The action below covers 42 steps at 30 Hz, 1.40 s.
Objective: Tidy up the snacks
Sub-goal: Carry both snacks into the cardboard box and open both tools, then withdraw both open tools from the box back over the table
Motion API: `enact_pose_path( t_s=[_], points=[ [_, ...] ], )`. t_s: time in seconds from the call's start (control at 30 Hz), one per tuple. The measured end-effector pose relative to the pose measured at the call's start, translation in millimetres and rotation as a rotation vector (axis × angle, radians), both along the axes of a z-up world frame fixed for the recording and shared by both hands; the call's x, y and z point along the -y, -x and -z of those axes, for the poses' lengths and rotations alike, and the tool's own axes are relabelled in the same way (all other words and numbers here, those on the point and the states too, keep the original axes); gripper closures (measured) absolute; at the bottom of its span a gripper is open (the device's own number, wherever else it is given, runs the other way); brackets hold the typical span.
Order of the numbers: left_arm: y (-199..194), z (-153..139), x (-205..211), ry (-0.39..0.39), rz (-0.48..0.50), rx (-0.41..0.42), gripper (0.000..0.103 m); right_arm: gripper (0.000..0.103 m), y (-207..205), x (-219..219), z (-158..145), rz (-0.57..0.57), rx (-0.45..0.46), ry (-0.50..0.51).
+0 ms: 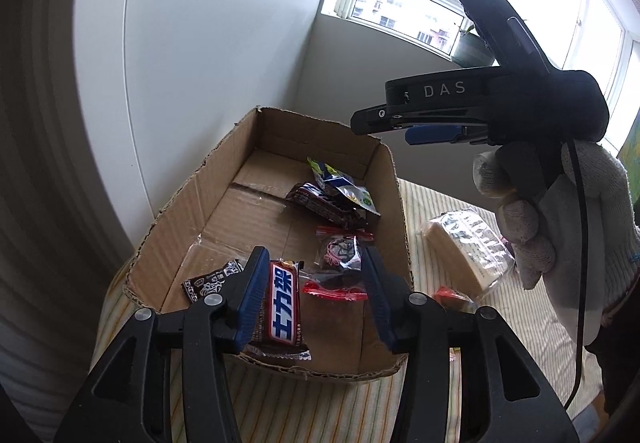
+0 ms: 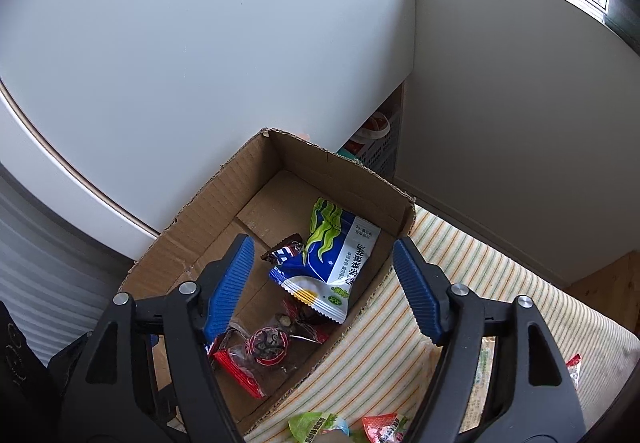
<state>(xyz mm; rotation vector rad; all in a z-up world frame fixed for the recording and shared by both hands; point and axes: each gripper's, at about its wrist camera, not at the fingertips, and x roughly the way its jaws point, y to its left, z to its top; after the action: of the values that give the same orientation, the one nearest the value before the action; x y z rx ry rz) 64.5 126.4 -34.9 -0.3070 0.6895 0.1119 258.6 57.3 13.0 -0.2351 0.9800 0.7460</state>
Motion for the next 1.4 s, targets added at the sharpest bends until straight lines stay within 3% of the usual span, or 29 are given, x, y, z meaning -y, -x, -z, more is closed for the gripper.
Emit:
enact_pose_path(
  t_s=[0.33,0.77,1.07,1.4],
  points=[
    [1.7,-5.4,21.9,-0.011,0.045,0.02,0.057,0.028,17.2,58.7,-17.4,0.046,0.026,-0.009],
    [-7.5,-7.7,69.7,-0.005,0.137,0.018,0.057,0.028,39.0,172.5,-25.3,0.153,0.029,-0.033],
    [-23.4,-1.3,112.9,0.06,0.248,-0.015,0.057,0.028,43.2,221.4,-2.4,0.202,-0.027,-0.045],
    [-47.3,15.6,146.9,0.057,0.298,-0.08,0.051,0.028,30.5,220.3,31.9,0.156,-0.095,-0.049]
  ],
)
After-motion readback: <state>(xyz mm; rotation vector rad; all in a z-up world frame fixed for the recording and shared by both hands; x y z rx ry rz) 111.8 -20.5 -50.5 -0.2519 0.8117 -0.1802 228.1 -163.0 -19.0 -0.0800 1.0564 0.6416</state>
